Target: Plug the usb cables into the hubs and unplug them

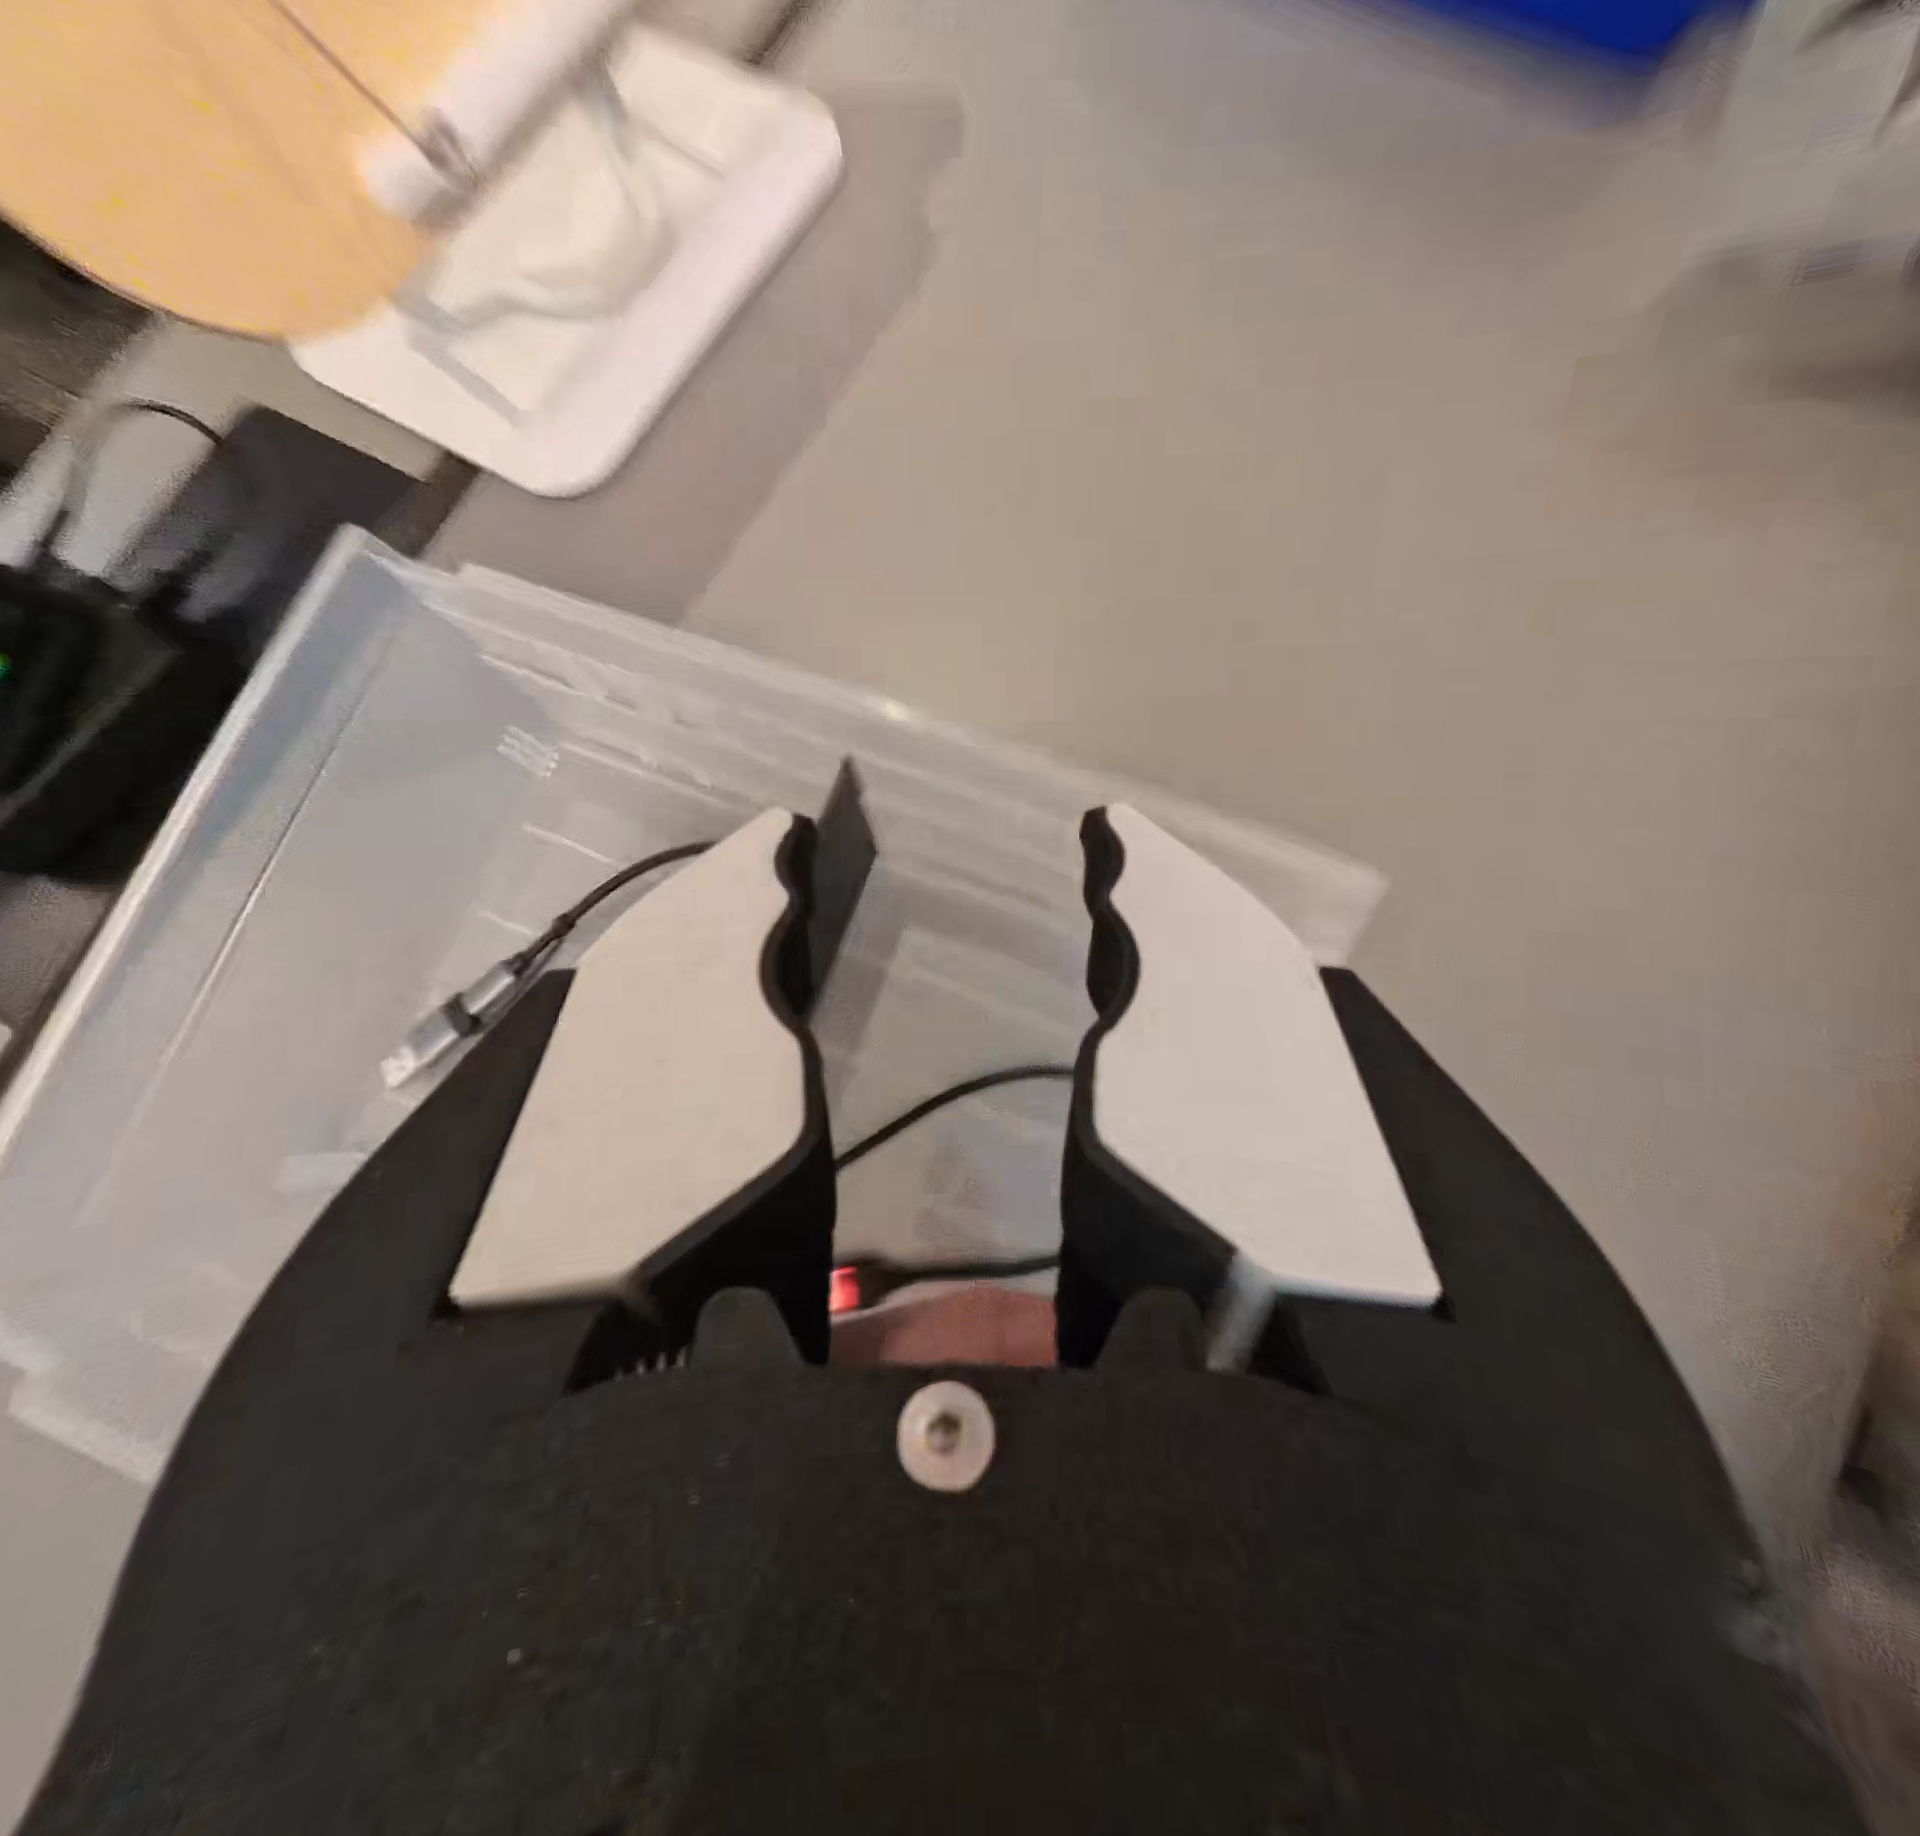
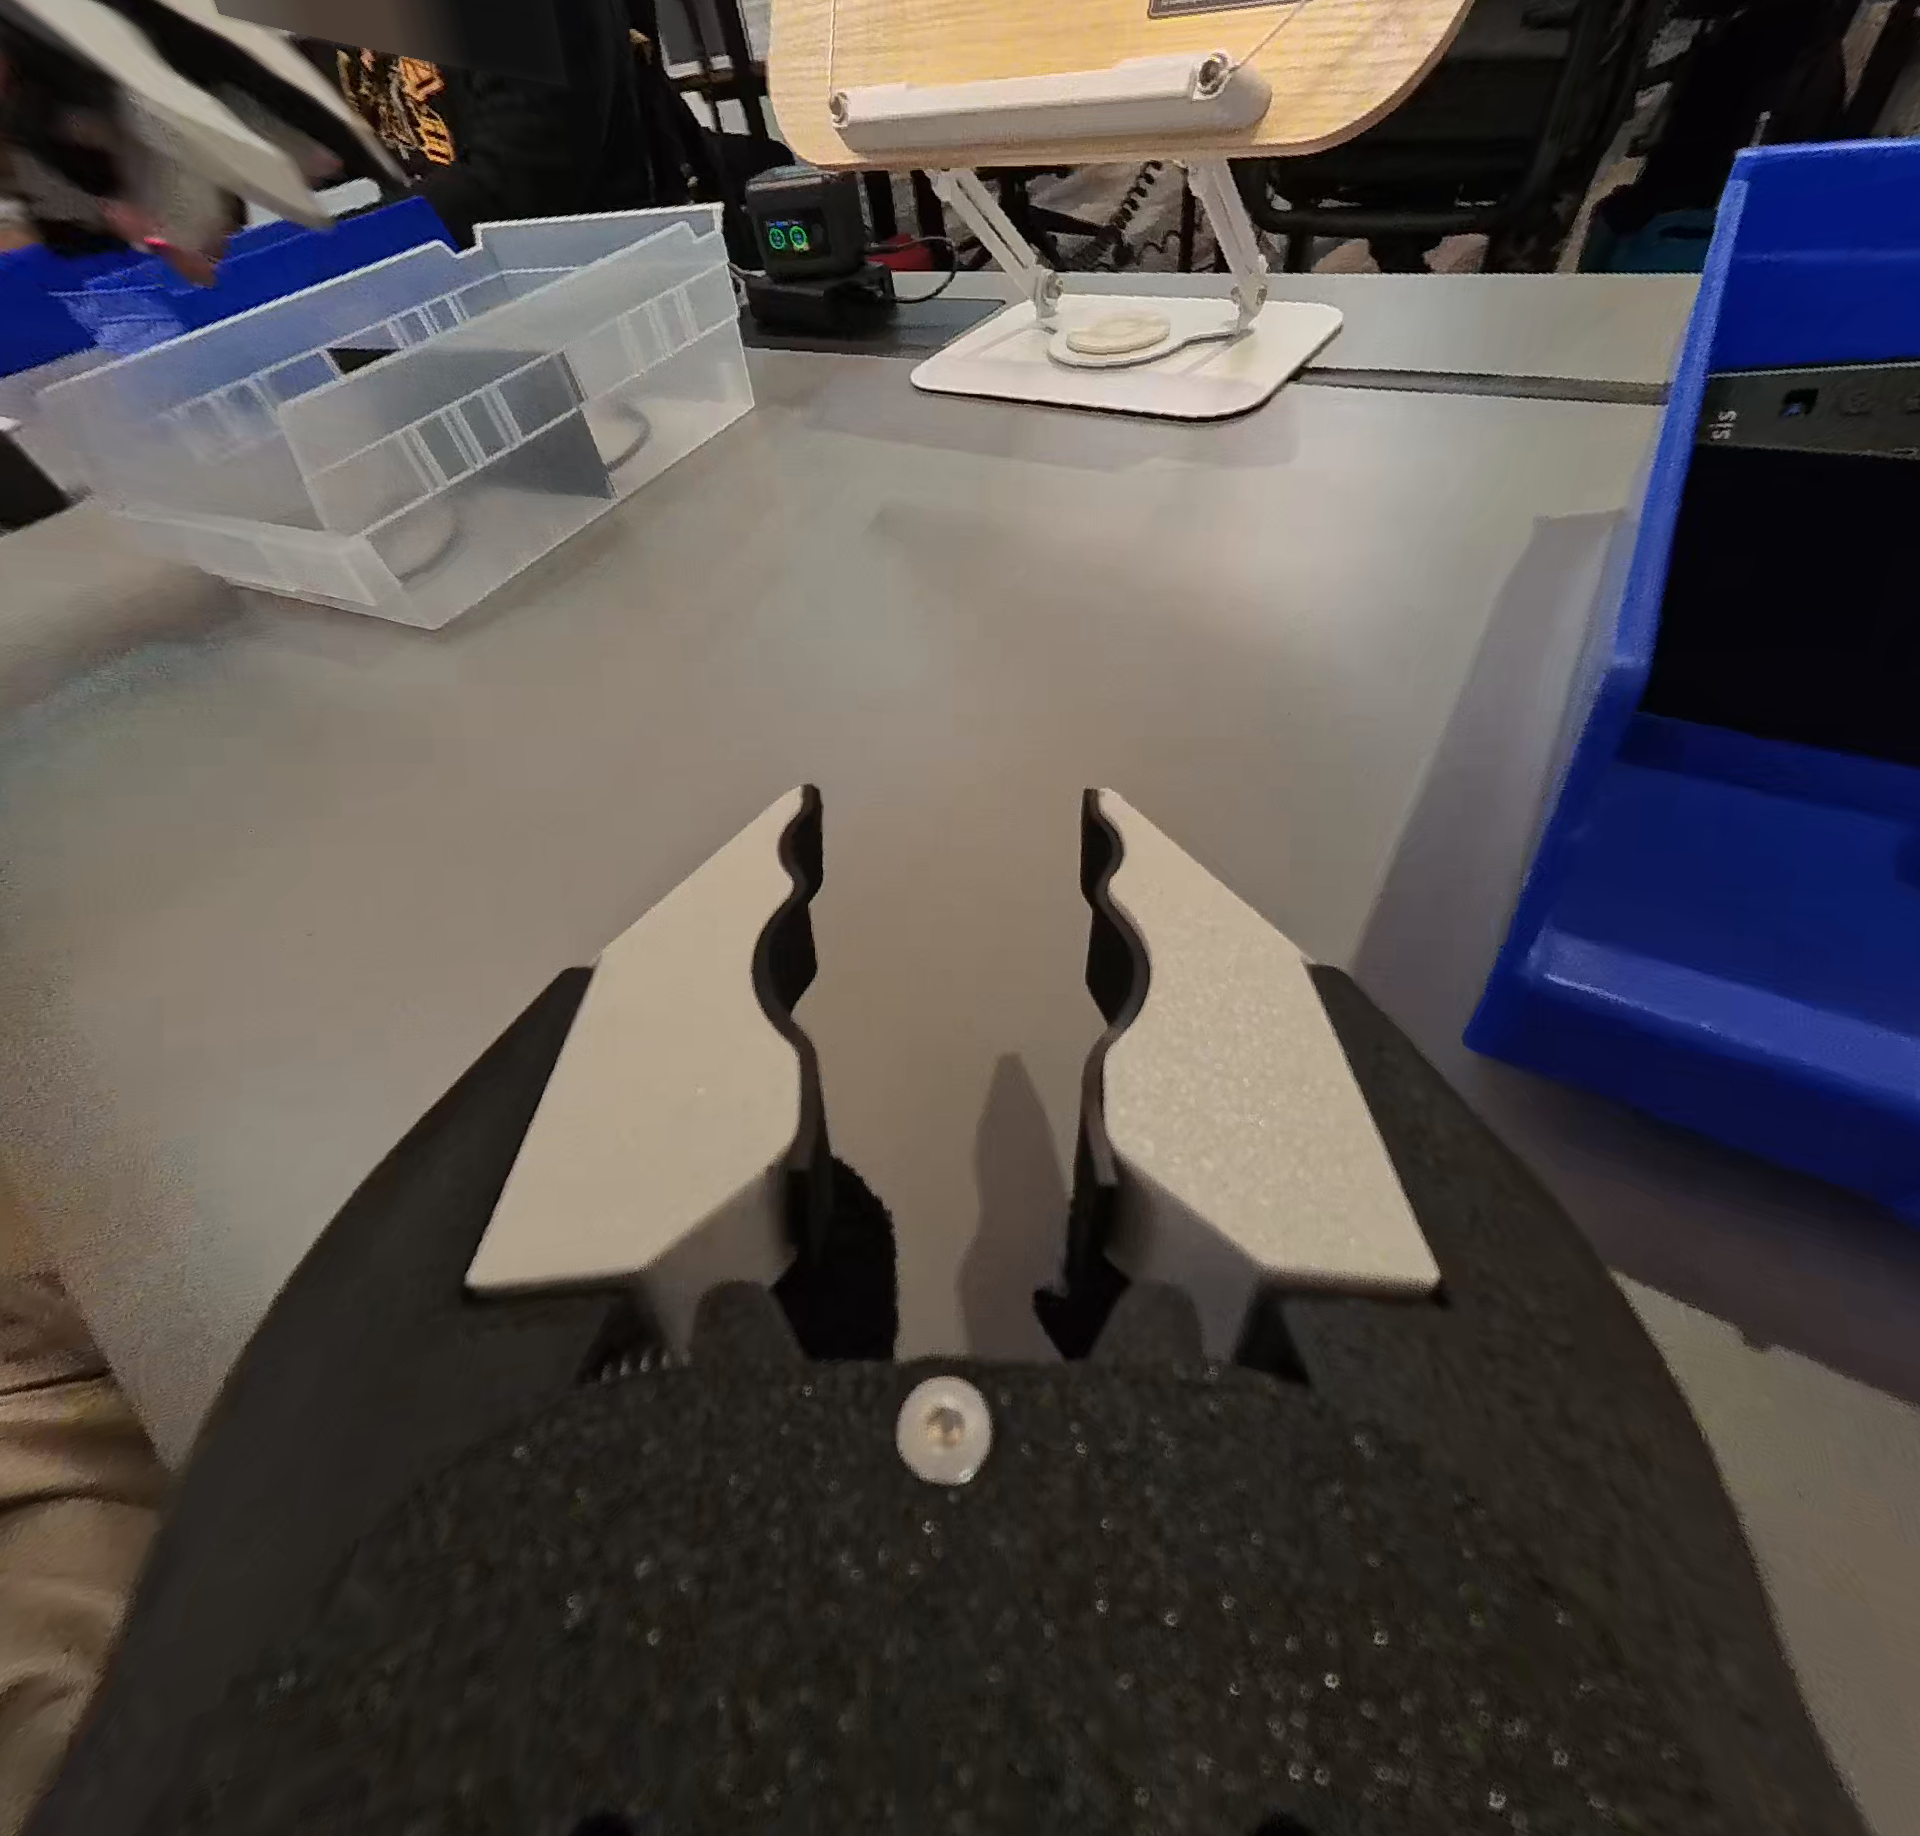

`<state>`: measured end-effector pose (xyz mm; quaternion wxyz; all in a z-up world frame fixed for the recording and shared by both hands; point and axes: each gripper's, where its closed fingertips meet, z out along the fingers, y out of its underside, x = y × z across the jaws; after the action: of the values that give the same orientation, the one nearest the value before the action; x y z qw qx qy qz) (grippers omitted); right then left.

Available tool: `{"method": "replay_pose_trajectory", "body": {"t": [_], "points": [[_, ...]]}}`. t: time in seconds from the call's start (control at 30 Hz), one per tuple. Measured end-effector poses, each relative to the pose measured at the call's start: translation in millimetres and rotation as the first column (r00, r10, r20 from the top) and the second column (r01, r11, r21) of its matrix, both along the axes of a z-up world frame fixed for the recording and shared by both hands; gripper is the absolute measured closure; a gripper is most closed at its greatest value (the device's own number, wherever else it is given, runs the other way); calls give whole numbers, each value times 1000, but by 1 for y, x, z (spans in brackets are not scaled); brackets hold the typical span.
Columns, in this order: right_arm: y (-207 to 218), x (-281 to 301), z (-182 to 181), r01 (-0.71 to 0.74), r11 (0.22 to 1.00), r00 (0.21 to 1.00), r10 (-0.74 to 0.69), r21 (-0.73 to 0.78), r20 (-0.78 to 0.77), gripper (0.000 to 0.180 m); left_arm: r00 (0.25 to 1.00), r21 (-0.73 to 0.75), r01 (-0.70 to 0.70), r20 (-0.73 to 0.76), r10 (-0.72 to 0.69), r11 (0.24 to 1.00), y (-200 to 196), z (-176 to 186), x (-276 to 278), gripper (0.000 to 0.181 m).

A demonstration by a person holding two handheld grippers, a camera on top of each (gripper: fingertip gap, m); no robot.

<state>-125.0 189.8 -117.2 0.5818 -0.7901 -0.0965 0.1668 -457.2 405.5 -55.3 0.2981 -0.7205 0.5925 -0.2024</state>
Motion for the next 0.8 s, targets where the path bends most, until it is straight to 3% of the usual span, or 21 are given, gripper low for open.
{"method": "replay_pose_trajectory", "body": {"t": [0.1, 0.23, 0.4, 0.63, 0.7, 0.8], "points": [[-1, -8, 11, -56, 997, 996, 60, 45, -73, 130, 970, 140, -19, -238, 52, 990, 75, -40, -10, 138], [-2, -12, 19, -103, 991, 986, 112, 85, -120, 130, 957, 108, 42, -289, -9, 993, 111, -65, -9, 145], [-6, -29, 21, -210, 972, 964, 223, 102, -142, 130, 893, 44, 220, -412, -183, 975, 116, -101, -9, 139], [-17, -45, 37, -307, 938, 912, 338, 162, -232, 130, 828, -123, 247, -488, -276, 961, 107, -132, -15, 139], [-19, -48, 37, -320, 934, 907, 351, 160, -233, 130, 818, -134, 267, -492, -298, 954, 107, -135, -17, 163], [-19, -49, 35, -323, 934, 907, 351, 150, -233, 130, 792, -84, 277, -544, -277, 957, 114, -135, -25, 172]]}}
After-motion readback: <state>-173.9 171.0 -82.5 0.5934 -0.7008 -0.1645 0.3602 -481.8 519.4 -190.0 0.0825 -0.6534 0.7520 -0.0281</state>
